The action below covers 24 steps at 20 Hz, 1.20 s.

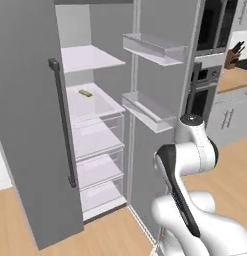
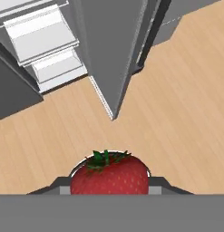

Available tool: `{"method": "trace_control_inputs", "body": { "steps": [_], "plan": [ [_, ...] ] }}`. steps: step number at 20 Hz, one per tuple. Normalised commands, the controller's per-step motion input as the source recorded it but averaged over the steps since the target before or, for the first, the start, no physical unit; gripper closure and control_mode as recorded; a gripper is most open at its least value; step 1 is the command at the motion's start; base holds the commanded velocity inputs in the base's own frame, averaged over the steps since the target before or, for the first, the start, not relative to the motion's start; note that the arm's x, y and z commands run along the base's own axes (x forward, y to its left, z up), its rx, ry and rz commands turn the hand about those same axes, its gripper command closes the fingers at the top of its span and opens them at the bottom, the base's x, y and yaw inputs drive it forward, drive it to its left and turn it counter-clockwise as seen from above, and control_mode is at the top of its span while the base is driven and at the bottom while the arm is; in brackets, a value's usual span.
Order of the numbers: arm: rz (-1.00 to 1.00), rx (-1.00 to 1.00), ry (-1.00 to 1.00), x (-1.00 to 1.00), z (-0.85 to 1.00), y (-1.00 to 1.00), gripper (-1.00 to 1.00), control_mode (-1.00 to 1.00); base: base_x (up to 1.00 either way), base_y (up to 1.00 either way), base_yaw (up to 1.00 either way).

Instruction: Take the strawberry from the fridge and place it on top of the pancake, located on the dining counter.

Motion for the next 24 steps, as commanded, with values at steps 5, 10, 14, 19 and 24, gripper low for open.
{"method": "trace_control_inputs", "body": {
  "steps": [5, 10, 14, 19, 24],
  "plan": [
    [0.00, 0.00, 0.00, 0.00, 0.00, 0.00, 1.00, 1.00, -0.49, -0.35, -0.70],
    [0.00, 0.00, 0.00, 0.00, 0.00, 0.00, 1.00, 1.00, -0.07, -0.56, -0.75],
    [0.00, 0.00, 0.00, 0.00, 0.00, 0.00, 1.00, 1.00, 0.00, -0.73, -0.76],
    [0.00, 0.00, 0.00, 0.00, 0.00, 0.00, 1.00, 1.00, 0.00, -0.98, -0.70],
    [0.00, 0.00, 0.00, 0.00, 0.00, 0.00, 1.00, 1.00, 0.03, -1.00, -0.37]
  ]
}}
